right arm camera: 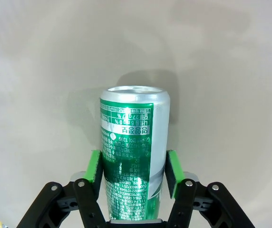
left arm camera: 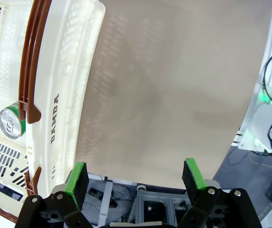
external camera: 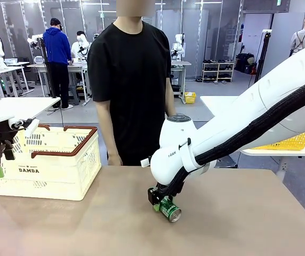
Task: Place the drinks into the Shopping basket.
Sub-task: Pick up one drink and place it into the Shopping basket.
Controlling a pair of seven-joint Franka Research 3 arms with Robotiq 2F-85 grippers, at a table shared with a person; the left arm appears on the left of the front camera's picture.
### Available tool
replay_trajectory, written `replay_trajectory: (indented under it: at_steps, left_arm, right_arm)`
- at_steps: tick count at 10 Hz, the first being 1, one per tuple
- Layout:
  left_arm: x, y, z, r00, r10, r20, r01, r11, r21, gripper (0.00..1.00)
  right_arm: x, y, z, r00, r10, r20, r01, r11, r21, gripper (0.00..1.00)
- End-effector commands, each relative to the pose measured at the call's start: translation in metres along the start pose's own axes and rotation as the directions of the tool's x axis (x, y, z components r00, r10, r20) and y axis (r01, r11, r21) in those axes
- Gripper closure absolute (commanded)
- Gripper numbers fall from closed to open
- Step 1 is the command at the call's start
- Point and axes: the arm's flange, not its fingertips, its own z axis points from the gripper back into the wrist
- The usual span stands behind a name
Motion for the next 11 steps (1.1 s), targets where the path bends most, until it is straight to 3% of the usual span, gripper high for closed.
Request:
replay_trajectory:
  at_steps: [1, 3, 4, 6, 8, 11]
  left_arm:
    - [0.000, -0.001, 0.004, 1.000, 0.018, -0.015, -0.018, 1.000, -0.002, 0.00]
    - [0.000, -0.001, 0.004, 1.000, 0.018, -0.015, -0.018, 1.000, -0.002, 0.00]
    - [0.000, -0.001, 0.004, 1.000, 0.018, -0.015, -0.018, 1.000, -0.002, 0.00]
    - [0.000, -0.001, 0.004, 1.000, 0.018, -0.015, -0.018, 1.000, -0.002, 0.00]
    - [0.000, -0.001, 0.004, 1.000, 0.018, -0.015, -0.018, 1.000, -0.002, 0.00]
    - [0.000, -0.001, 0.004, 1.000, 0.018, -0.015, -0.018, 1.000, -0.002, 0.00]
  right_arm:
    - [0.009, 0.005, -0.004, 1.000, -0.022, -0.018, 0.021, 0.999, -0.037, 0.28]
    - [0.007, 0.003, 0.007, 1.000, -0.007, -0.023, 0.005, 0.997, -0.078, 0.08]
    - [0.003, 0.003, 0.020, 0.999, 0.004, -0.040, -0.009, 0.993, -0.118, 0.06]
    - [-0.016, 0.004, 0.062, 0.995, 0.078, -0.064, -0.084, 0.992, -0.093, 0.06]
    - [-0.045, -0.005, 0.106, 0.994, 0.105, -0.021, -0.107, 0.988, -0.112, 0.06]
    - [-0.137, -0.060, 0.170, 0.996, 0.079, 0.042, -0.071, 0.984, -0.166, 0.06]
